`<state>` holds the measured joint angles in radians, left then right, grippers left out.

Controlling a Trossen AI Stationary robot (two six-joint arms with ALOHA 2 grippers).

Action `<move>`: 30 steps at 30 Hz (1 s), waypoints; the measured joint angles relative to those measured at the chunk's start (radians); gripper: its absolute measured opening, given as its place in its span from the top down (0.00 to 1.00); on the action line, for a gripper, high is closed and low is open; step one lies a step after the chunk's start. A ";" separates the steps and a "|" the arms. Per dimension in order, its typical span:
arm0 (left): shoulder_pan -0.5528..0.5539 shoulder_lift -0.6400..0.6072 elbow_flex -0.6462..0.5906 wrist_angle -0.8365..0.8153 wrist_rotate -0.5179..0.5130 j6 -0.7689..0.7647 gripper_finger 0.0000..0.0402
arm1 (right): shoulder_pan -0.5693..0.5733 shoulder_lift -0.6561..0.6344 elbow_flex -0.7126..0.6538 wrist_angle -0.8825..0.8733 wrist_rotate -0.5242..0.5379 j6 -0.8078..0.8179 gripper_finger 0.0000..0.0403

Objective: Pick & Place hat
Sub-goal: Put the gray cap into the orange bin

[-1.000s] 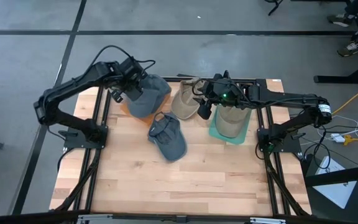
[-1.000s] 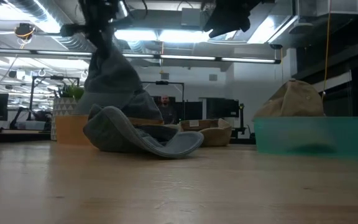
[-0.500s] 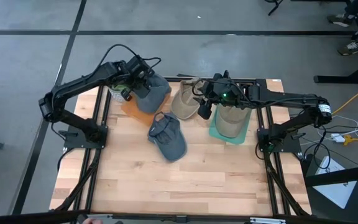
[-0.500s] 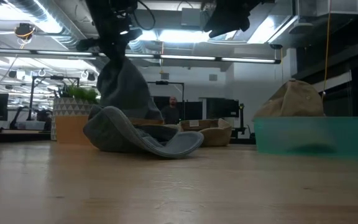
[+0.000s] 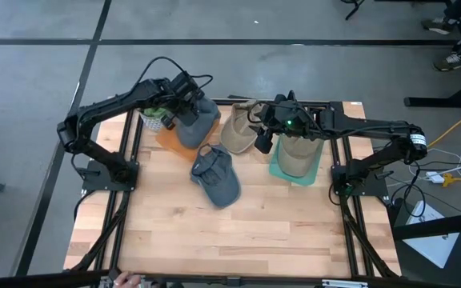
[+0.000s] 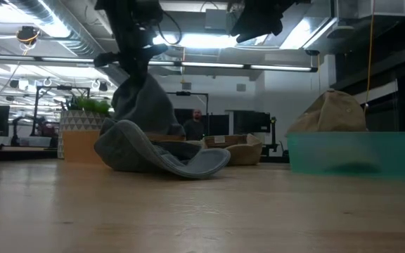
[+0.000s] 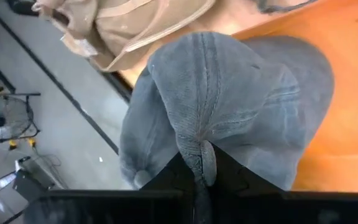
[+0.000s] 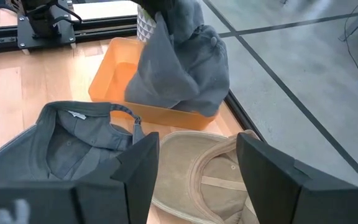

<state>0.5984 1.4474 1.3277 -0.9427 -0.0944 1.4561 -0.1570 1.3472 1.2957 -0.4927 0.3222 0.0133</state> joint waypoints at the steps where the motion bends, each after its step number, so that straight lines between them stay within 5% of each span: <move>1: 0.007 0.003 0.000 0.008 0.000 0.001 0.96 | 0.000 0.000 0.000 0.000 0.000 0.000 0.47; 13: 0.072 0.017 0.000 0.008 0.010 -0.097 0.95 | 0.000 0.000 0.000 0.000 0.000 0.006 0.47; 17: 0.088 0.017 0.000 0.037 0.087 -0.200 0.91 | 0.000 0.000 0.000 0.000 0.000 0.007 0.47; 23: 0.100 0.017 0.000 0.057 0.128 -0.331 0.79 | 0.000 0.000 0.000 -0.004 0.000 0.008 0.47; 30: 0.104 -0.010 0.000 0.058 0.061 -0.387 0.60 | 0.000 0.000 0.000 -0.034 -0.001 0.008 0.47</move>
<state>0.7025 1.4371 1.3277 -0.8849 -0.0336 1.0686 -0.1570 1.3472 1.2957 -0.5264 0.3214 0.0216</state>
